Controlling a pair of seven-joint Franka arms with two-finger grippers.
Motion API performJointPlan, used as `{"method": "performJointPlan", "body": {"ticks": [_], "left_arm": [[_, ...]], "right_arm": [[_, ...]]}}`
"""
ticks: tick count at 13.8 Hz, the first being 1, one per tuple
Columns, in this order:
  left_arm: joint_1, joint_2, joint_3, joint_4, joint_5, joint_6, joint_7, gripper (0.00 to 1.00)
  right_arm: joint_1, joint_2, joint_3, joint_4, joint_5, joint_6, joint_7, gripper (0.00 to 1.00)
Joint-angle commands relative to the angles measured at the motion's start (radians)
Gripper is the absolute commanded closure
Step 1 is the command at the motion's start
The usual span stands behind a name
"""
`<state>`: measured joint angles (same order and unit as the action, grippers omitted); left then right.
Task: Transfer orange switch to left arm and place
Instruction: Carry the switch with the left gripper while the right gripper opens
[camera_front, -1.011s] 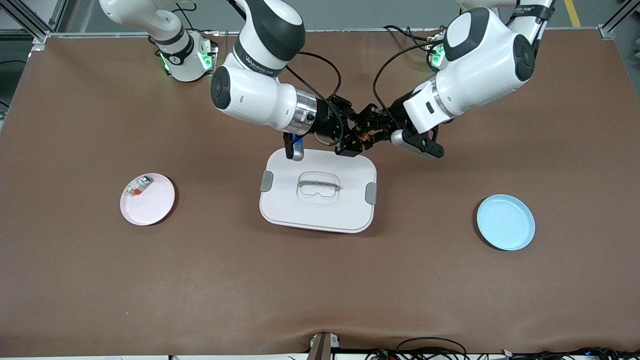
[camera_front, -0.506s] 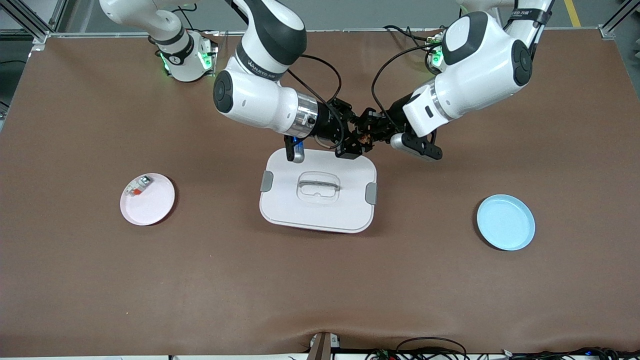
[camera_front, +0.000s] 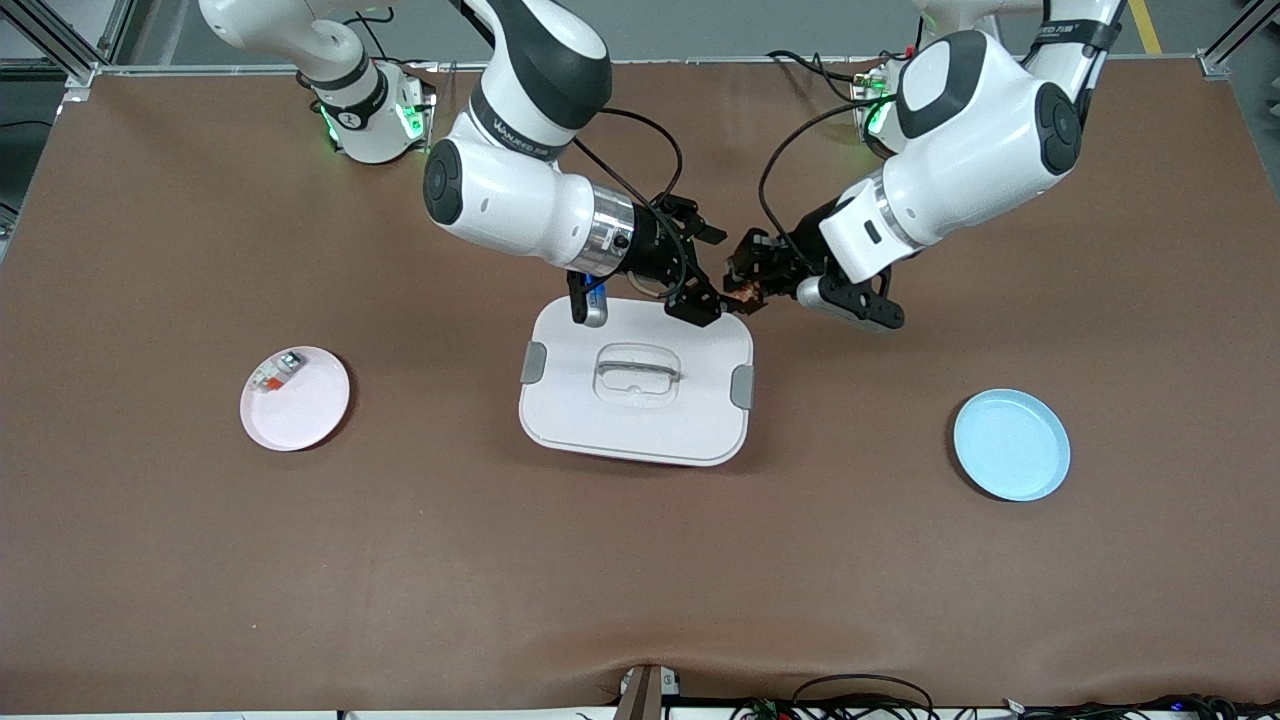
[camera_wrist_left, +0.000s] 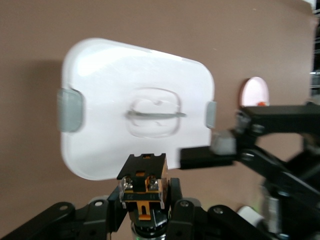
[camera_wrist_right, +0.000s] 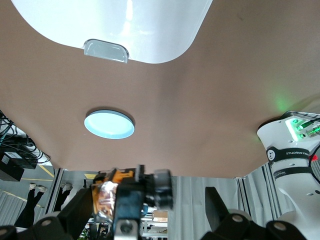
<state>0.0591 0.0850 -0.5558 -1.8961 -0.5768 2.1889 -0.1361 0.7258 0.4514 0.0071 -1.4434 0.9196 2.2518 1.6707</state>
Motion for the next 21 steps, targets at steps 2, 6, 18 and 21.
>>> {"method": "performJointPlan", "body": {"ticks": [2,6,18,21], "left_arm": [[0.073,-0.010,-0.003,0.008,0.130,-0.006,0.015,1.00],[0.157,-0.005,-0.004,0.014,0.291,-0.006,0.021,1.00],[0.421,0.088,-0.003,-0.011,0.535,-0.048,0.619,1.00],[0.473,0.185,-0.004,-0.003,0.676,-0.038,0.798,1.00]], "right_arm": [[-0.009,0.000,-0.007,0.017,0.015,-0.029,0.006,0.00],[-0.041,-0.037,-0.013,0.011,-0.022,-0.112,-0.023,0.00],[-0.264,-0.249,-0.016,-0.207,-0.315,-0.458,-0.638,0.00],[-0.319,-0.301,-0.048,-0.307,-0.369,-0.459,-0.857,0.00]]}}
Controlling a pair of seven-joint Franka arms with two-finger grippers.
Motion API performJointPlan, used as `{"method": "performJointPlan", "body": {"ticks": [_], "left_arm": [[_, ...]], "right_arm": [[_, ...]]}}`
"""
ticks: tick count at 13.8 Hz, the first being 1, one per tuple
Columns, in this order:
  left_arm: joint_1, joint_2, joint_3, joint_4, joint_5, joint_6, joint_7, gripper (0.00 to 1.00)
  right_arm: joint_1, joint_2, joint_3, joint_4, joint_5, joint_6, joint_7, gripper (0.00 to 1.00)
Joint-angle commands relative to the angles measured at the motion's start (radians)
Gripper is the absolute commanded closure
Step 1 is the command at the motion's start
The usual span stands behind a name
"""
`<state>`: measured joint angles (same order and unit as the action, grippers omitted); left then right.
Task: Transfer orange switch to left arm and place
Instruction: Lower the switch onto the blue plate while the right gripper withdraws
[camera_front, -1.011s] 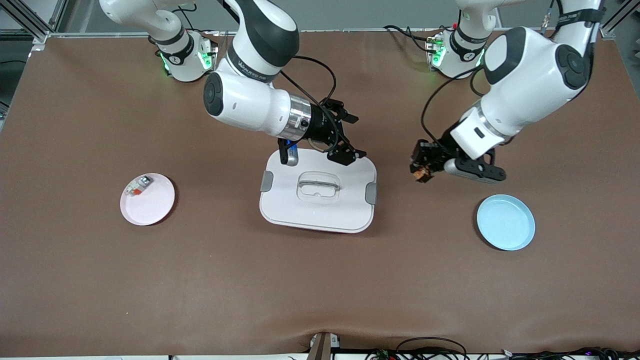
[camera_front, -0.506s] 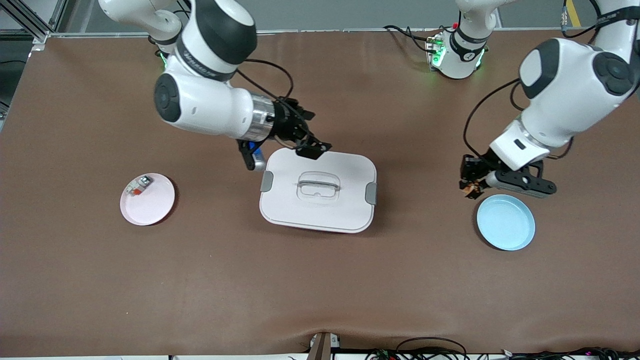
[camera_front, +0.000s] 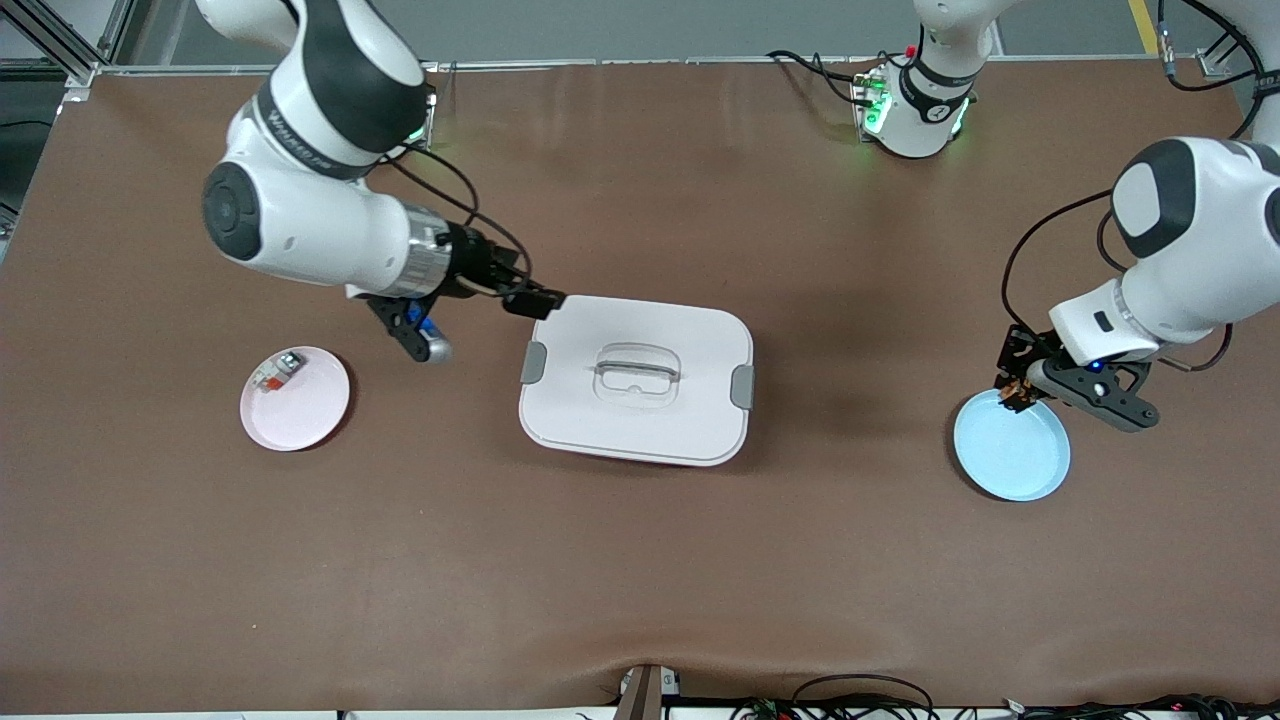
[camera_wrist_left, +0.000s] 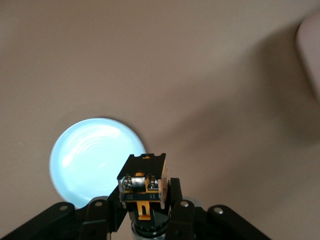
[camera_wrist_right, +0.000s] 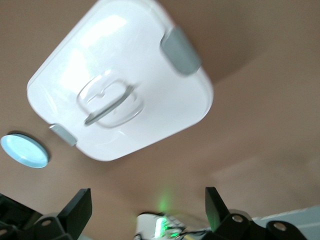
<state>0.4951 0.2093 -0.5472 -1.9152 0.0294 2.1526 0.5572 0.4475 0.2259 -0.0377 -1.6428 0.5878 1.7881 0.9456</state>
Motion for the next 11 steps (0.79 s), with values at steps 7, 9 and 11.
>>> {"method": "performJointPlan", "body": {"ticks": [7,9,11], "left_arm": [[0.080,0.274,-0.011,0.038,0.447,0.131,0.386,1.00],[0.077,0.330,-0.014,0.044,0.591,0.173,0.392,1.00],[0.076,0.373,-0.014,0.042,0.667,0.226,0.427,1.00]], "right_arm": [[-0.180,-0.195,-0.016,-0.328,-0.215,0.135,-0.575,0.00],[-0.213,-0.211,-0.019,-0.373,-0.258,0.183,-0.684,0.00],[-0.242,-0.214,-0.021,-0.384,-0.317,0.206,-0.760,0.00]]}}
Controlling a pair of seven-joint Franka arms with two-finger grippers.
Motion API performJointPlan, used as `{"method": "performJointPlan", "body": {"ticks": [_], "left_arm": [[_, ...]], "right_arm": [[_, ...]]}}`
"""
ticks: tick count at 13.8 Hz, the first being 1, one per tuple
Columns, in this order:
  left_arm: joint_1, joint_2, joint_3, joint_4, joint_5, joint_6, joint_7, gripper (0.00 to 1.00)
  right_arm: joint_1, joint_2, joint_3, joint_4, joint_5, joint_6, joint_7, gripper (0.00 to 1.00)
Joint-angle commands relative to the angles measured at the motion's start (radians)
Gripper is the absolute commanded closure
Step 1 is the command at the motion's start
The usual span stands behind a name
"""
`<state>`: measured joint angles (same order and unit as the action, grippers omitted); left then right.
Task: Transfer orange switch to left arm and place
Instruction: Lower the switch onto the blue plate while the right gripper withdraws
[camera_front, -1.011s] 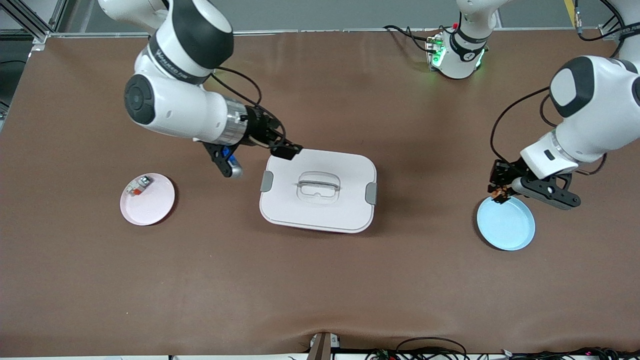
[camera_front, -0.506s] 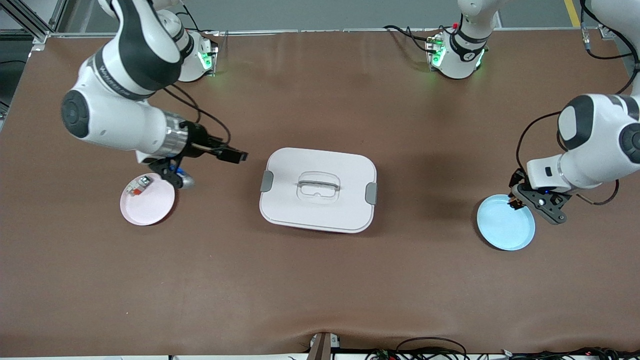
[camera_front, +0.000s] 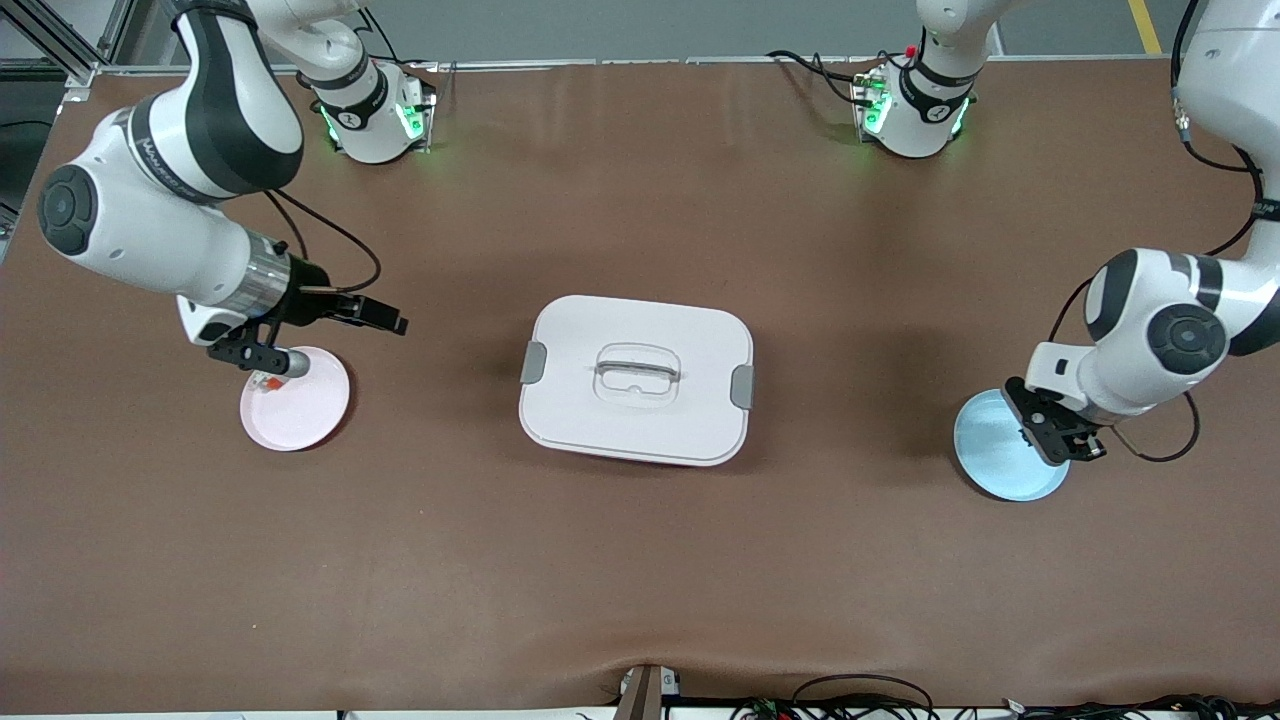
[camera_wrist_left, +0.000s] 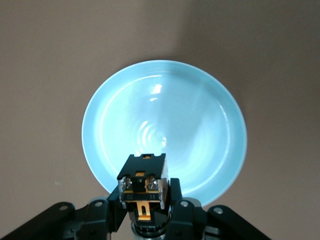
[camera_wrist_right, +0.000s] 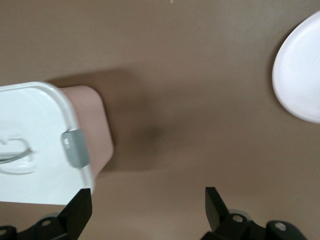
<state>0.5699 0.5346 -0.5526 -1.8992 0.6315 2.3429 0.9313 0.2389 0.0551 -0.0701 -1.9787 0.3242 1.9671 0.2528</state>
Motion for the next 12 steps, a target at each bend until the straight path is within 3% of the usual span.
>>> {"method": "performJointPlan", "body": {"ticks": [1,4,7,12], "left_arm": [[0.001,0.068,-0.009,0.023,0.069,0.064,0.078,1.00],[0.001,0.093,-0.007,0.012,0.091,0.107,0.164,1.00],[-0.002,0.117,-0.007,0.011,0.197,0.107,0.159,1.00],[-0.002,0.127,-0.006,-0.009,0.247,0.105,0.152,1.00]], "right_arm": [[-0.047,-0.041,0.013,-0.048,-0.075,0.027,-0.088,0.00],[-0.078,-0.038,0.013,-0.034,-0.154,0.024,-0.130,0.00],[-0.099,-0.032,0.016,0.001,-0.209,0.016,-0.132,0.00],[-0.101,-0.038,0.015,0.047,-0.217,0.001,-0.130,0.00]]}}
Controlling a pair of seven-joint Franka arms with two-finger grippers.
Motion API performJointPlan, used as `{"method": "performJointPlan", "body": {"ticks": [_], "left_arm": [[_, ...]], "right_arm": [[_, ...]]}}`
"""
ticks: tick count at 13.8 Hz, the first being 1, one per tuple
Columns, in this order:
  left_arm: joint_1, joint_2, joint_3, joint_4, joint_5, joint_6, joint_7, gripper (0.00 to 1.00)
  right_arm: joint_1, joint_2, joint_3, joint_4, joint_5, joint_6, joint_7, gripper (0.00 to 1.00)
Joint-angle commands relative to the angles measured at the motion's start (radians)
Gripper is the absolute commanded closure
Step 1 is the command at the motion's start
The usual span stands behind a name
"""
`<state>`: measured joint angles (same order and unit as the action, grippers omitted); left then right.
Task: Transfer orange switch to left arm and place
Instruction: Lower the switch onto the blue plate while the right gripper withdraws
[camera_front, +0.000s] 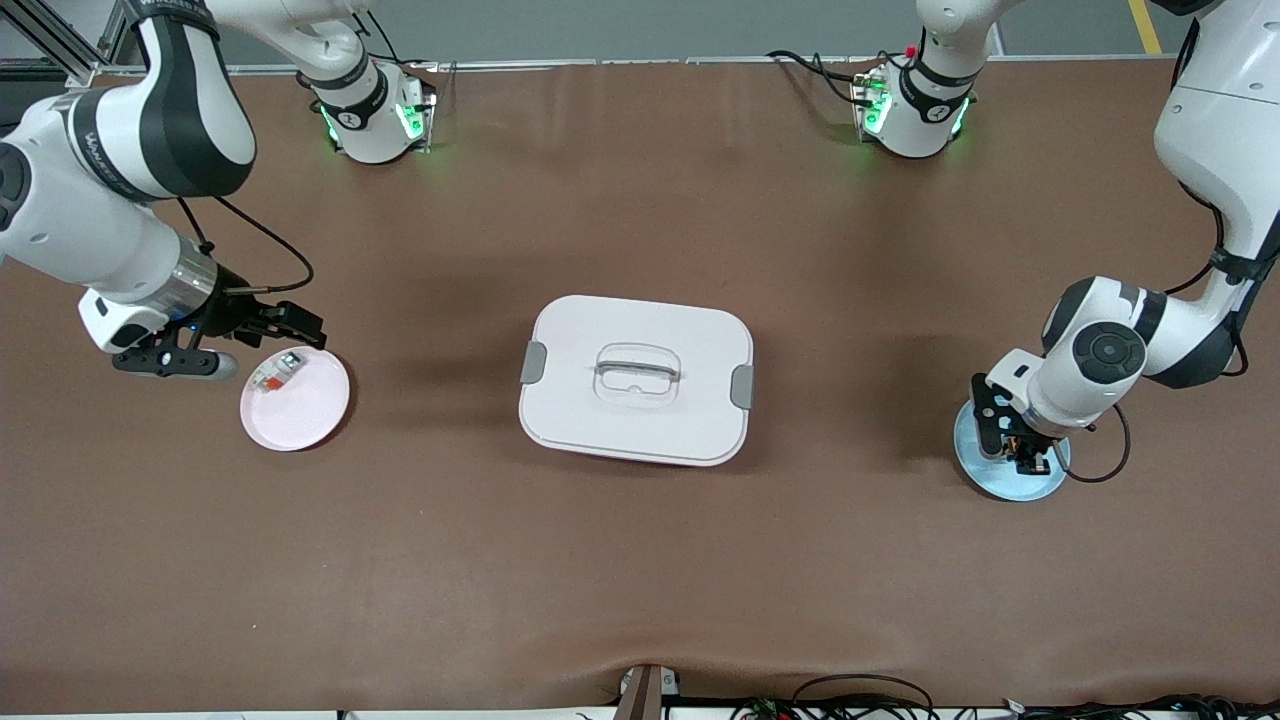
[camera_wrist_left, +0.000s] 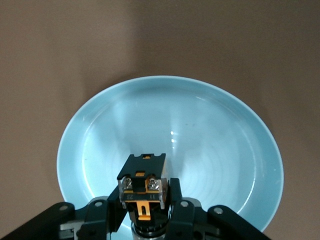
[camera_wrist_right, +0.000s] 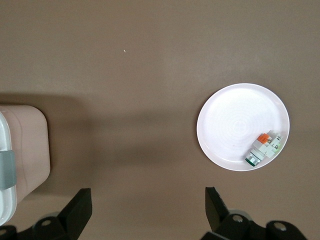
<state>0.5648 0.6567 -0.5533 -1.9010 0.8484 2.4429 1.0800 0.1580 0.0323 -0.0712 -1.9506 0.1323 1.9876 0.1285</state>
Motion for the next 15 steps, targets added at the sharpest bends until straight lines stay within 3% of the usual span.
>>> {"method": "performJointPlan", "body": {"ticks": [1,2,3,7,11,13,15], "left_arm": [[0.000,0.001,-0.007,-0.009,0.031,0.005,0.000,0.74],[0.000,0.001,-0.007,-0.006,0.031,0.005,-0.006,0.06],[0.006,0.001,-0.008,-0.003,0.028,0.005,-0.015,0.00],[0.001,-0.077,-0.025,0.002,0.006,-0.025,-0.138,0.00],[0.006,-0.161,-0.050,0.072,-0.219,-0.131,-0.199,0.00],[0.006,-0.189,-0.060,0.152,-0.320,-0.264,-0.291,0.00],[0.012,-0.212,-0.060,0.212,-0.409,-0.372,-0.443,0.00]], "right_arm": [[-0.020,-0.017,0.014,0.036,-0.026,-0.036,-0.006,0.00],[-0.020,-0.018,0.014,0.054,-0.037,-0.055,0.000,0.00],[-0.020,-0.020,0.016,0.071,-0.052,-0.065,0.003,0.00],[-0.023,-0.063,0.014,0.090,-0.085,-0.072,0.005,0.00],[-0.063,-0.124,0.028,0.087,-0.111,-0.093,0.005,0.00],[-0.086,-0.146,0.053,0.090,-0.129,-0.116,0.005,0.00],[-0.162,-0.160,0.121,0.090,-0.135,-0.119,-0.004,0.00]]}}
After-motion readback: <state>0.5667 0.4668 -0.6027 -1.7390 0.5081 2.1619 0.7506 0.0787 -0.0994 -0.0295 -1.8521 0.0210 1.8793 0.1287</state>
